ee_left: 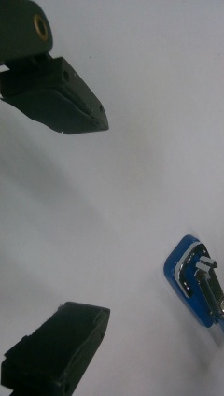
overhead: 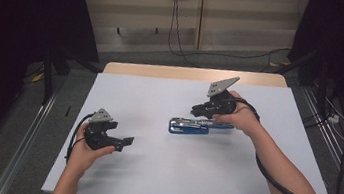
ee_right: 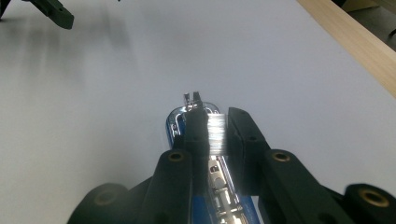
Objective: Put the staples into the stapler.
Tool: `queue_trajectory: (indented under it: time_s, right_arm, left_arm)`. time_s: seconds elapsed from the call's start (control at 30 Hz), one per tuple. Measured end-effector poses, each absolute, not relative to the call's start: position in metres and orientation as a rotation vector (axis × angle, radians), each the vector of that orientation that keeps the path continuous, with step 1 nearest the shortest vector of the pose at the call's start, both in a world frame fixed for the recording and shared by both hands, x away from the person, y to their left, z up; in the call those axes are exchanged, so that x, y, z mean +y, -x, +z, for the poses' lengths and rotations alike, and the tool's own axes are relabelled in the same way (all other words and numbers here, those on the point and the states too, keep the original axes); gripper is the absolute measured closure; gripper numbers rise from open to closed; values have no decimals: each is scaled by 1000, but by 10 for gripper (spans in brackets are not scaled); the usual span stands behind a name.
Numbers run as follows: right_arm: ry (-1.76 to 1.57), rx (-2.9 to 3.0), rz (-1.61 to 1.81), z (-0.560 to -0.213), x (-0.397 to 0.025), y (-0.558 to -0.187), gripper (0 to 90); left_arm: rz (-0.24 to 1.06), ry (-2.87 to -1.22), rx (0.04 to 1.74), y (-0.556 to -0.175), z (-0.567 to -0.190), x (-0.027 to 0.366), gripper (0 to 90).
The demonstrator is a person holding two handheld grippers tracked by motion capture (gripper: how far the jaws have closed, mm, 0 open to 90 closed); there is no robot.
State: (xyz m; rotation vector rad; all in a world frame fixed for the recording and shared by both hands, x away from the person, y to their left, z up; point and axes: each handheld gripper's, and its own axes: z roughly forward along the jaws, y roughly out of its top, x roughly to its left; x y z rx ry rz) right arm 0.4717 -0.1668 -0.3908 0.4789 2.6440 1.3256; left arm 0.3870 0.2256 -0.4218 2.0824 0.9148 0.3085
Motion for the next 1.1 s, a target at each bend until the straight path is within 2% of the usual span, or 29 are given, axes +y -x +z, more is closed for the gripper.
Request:
queue_trajectory:
  time_s: [1.1]
  right_arm:
    - [-401,2705,1315,-397,-148,-478,792]
  left_arm:
    - [302,-2082,917,-387,-422,226,95]
